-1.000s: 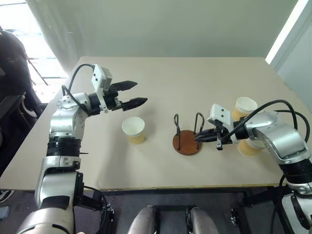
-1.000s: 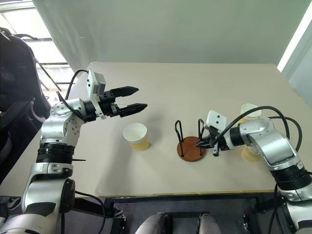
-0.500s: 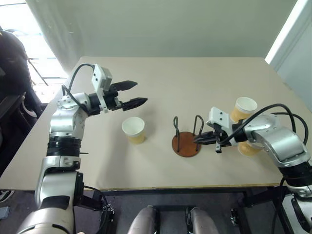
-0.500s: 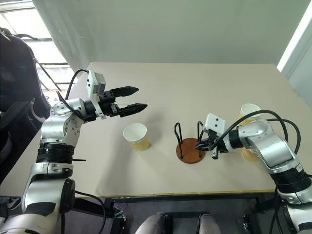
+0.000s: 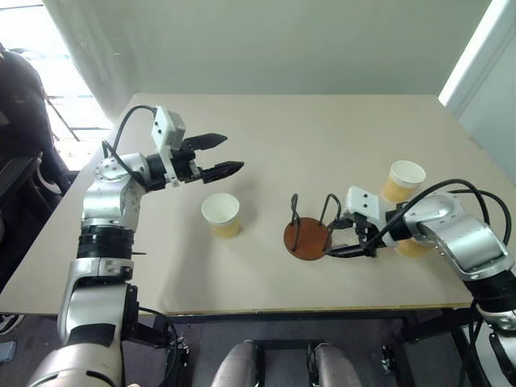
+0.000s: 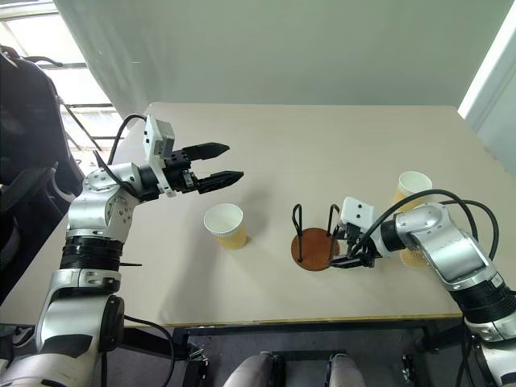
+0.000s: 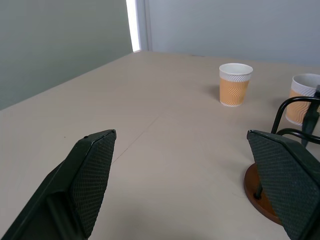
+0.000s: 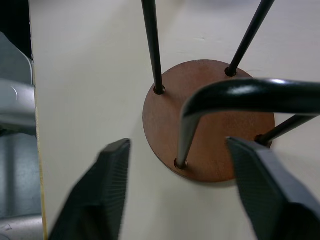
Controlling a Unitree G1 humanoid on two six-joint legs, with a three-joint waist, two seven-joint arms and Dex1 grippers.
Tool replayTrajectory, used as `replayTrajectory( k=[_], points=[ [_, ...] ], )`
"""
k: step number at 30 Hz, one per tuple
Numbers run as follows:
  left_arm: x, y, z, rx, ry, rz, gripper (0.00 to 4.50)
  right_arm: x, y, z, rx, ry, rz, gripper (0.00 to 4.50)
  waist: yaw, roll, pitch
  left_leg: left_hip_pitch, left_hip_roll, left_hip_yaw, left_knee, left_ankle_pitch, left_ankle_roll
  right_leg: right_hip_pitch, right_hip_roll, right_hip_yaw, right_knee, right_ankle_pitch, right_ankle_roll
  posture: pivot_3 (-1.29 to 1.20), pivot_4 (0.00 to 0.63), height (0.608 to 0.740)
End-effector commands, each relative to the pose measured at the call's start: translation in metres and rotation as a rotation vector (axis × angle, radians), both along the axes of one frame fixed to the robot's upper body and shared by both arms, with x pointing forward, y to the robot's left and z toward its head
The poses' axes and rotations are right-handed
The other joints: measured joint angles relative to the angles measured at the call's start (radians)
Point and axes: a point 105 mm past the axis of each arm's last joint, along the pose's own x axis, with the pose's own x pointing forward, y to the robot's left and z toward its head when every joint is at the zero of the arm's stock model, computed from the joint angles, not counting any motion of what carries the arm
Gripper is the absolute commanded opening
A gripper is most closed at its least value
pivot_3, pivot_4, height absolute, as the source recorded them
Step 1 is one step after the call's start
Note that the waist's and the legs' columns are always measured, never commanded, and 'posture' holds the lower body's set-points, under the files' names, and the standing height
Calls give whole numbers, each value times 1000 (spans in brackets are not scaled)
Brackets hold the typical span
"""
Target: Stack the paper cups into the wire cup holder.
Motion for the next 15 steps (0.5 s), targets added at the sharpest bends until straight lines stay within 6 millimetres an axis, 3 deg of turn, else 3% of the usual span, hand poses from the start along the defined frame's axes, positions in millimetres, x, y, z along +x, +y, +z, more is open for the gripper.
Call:
replayTrajectory(
  k=[1, 9, 15],
  points=[
    [-3, -3, 14, 8, -63, -13, 4500, 2, -5, 5, -29, -40, 9, 4393, 0, 0, 0, 0, 0, 0, 0, 0, 0, 0, 0, 0, 0, 0, 0, 0, 150, 740],
    [-1, -4, 15, 10, -66, -16, 4500, 14, -26, 19, -111, -126, -15, 4455, 0, 0, 0, 0, 0, 0, 0, 0, 0, 0, 0, 0, 0, 0, 0, 0, 150, 740],
    [-5, 1, 8, 116, -63, -32, 4500, 28, -50, 43, -174, -233, -66, 4455, 0, 0, 0, 0, 0, 0, 0, 0, 0, 0, 0, 0, 0, 0, 0, 0, 150, 740]
  ],
)
